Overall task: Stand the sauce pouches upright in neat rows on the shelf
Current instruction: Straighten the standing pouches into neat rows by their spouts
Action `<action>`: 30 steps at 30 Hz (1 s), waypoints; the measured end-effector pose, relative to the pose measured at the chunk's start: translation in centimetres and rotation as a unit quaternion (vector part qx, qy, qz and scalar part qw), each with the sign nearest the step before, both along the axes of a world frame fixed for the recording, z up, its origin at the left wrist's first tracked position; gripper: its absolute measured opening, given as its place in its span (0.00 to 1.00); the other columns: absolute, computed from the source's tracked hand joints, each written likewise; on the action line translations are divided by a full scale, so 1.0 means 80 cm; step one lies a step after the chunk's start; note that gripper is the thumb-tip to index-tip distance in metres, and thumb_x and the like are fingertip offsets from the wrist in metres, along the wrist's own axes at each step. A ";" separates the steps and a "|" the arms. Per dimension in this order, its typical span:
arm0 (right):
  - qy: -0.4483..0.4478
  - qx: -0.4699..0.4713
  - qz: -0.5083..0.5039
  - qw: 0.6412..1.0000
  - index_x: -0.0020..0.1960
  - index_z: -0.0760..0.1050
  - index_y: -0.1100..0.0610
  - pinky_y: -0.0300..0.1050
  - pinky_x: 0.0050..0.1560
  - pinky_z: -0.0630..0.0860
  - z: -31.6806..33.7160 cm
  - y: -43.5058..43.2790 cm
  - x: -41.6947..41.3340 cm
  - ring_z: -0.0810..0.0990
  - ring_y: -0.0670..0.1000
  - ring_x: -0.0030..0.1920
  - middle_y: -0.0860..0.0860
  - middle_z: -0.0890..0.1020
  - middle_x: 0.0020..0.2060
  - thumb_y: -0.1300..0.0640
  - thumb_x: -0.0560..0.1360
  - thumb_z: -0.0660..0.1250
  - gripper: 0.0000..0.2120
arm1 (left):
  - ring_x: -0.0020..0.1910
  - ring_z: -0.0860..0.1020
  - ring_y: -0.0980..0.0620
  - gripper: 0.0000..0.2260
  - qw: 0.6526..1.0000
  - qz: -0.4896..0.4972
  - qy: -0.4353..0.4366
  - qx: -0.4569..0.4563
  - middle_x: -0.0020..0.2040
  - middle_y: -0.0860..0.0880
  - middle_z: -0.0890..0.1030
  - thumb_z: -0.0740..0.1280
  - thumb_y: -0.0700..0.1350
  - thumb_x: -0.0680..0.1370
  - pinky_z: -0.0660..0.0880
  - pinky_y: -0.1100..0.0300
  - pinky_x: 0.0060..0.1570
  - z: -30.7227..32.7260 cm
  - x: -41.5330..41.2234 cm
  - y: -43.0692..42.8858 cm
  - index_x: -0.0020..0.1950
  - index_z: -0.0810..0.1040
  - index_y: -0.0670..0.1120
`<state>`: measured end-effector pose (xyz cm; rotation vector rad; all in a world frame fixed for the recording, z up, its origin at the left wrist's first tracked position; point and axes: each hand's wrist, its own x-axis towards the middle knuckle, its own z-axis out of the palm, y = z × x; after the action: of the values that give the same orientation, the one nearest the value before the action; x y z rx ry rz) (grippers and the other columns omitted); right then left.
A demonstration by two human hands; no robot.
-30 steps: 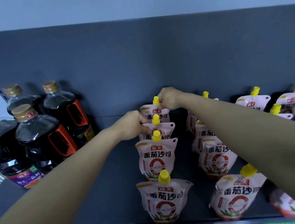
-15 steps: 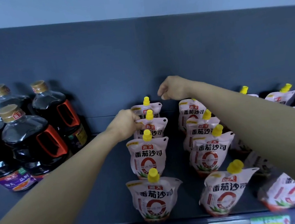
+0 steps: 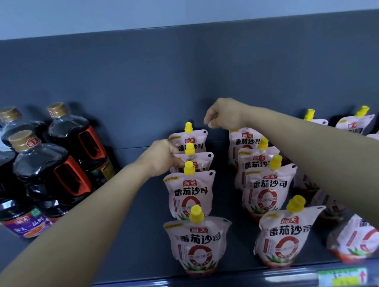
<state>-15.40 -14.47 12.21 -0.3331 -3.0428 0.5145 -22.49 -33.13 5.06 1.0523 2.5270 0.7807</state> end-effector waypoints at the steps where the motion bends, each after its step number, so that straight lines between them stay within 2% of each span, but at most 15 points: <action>1: -0.001 0.001 0.002 1.000 0.61 0.79 0.60 0.40 0.59 0.71 0.001 -0.002 0.002 0.77 0.52 0.62 0.54 0.81 0.60 0.62 0.77 0.64 0.13 | 0.37 0.78 0.50 0.04 1.000 -0.003 0.001 0.000 0.33 0.49 0.80 0.71 0.41 0.73 0.78 0.53 0.48 0.001 0.002 -0.001 0.41 0.84 0.41; 5: -0.007 -0.003 0.011 1.000 0.61 0.79 0.60 0.40 0.58 0.71 0.007 -0.009 0.008 0.77 0.52 0.62 0.53 0.81 0.60 0.62 0.77 0.64 0.13 | 0.43 0.78 0.49 0.04 1.000 -0.001 0.024 0.009 0.43 0.42 0.84 0.72 0.41 0.72 0.75 0.55 0.49 0.011 0.004 -0.011 0.43 0.83 0.40; 7: -0.025 0.003 0.021 0.999 0.61 0.79 0.60 0.40 0.58 0.71 0.010 -0.013 0.011 0.77 0.52 0.61 0.52 0.81 0.59 0.62 0.77 0.65 0.14 | 0.44 0.78 0.51 0.04 0.997 0.031 0.045 0.050 0.42 0.45 0.82 0.71 0.40 0.73 0.73 0.60 0.48 0.024 0.007 -0.019 0.45 0.81 0.40; 9: -0.055 0.004 0.032 0.998 0.61 0.79 0.59 0.44 0.61 0.72 0.011 -0.018 0.016 0.78 0.53 0.61 0.52 0.82 0.58 0.61 0.76 0.67 0.14 | 0.41 0.78 0.52 0.06 0.993 0.047 0.055 0.089 0.39 0.47 0.81 0.69 0.44 0.75 0.73 0.60 0.47 0.040 0.016 -0.027 0.45 0.80 0.41; 12: -0.126 0.005 0.046 0.991 0.64 0.76 0.57 0.46 0.64 0.72 0.009 -0.028 0.020 0.78 0.54 0.62 0.53 0.81 0.59 0.61 0.74 0.68 0.18 | 0.36 0.78 0.54 0.13 0.995 -0.016 -0.043 0.087 0.36 0.47 0.81 0.70 0.51 0.73 0.75 0.60 0.45 0.054 0.038 -0.039 0.42 0.82 0.40; 14: -0.169 0.009 0.056 0.984 0.65 0.75 0.57 0.47 0.63 0.75 0.003 -0.035 0.018 0.79 0.55 0.61 0.55 0.81 0.60 0.61 0.74 0.68 0.20 | 0.39 0.77 0.56 0.08 0.995 -0.068 -0.073 0.016 0.38 0.50 0.82 0.73 0.50 0.71 0.73 0.61 0.48 0.043 0.048 -0.042 0.41 0.83 0.45; 16: -0.181 0.008 0.063 0.981 0.64 0.76 0.58 0.45 0.57 0.78 -0.007 -0.039 0.014 0.80 0.54 0.55 0.56 0.81 0.59 0.60 0.74 0.68 0.19 | 0.46 0.75 0.55 0.06 0.995 -0.086 -0.039 -0.025 0.43 0.49 0.83 0.74 0.47 0.70 0.72 0.56 0.56 0.023 0.048 -0.040 0.42 0.84 0.44; 19: -0.174 0.026 0.065 0.982 0.61 0.78 0.63 0.40 0.41 0.73 -0.019 -0.044 0.013 0.75 0.52 0.43 0.57 0.80 0.47 0.60 0.75 0.67 0.15 | 0.46 0.73 0.51 0.05 0.998 -0.061 0.010 -0.030 0.42 0.41 0.81 0.72 0.42 0.72 0.74 0.47 0.56 0.007 0.045 -0.037 0.42 0.84 0.41; 21: -0.173 0.035 0.066 0.982 0.60 0.77 0.66 0.41 0.42 0.72 -0.024 -0.045 0.013 0.74 0.52 0.42 0.60 0.75 0.44 0.60 0.76 0.66 0.15 | 0.43 0.73 0.52 0.05 0.998 -0.061 0.007 -0.028 0.37 0.44 0.77 0.71 0.41 0.72 0.75 0.45 0.54 0.007 0.047 -0.036 0.38 0.84 0.42; 25: -0.169 0.029 0.070 0.983 0.58 0.79 0.61 0.36 0.37 0.72 -0.028 -0.047 0.013 0.78 0.52 0.42 0.52 0.77 0.44 0.60 0.77 0.65 0.11 | 0.38 0.72 0.52 0.05 0.997 -0.075 -0.007 -0.030 0.37 0.48 0.77 0.70 0.41 0.73 0.77 0.47 0.52 0.007 0.054 -0.034 0.43 0.84 0.40; 30: -0.149 0.020 0.067 0.986 0.57 0.81 0.60 0.36 0.35 0.72 -0.029 -0.045 0.014 0.79 0.54 0.40 0.53 0.78 0.41 0.61 0.76 0.66 0.11 | 0.37 0.69 0.52 0.09 0.997 -0.069 0.039 -0.023 0.36 0.47 0.74 0.70 0.42 0.74 0.71 0.57 0.42 0.003 0.057 -0.029 0.42 0.82 0.35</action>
<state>-14.28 -18.09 9.87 -0.2209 -3.3800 0.4455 -17.94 -35.45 5.33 1.2490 2.4908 0.6514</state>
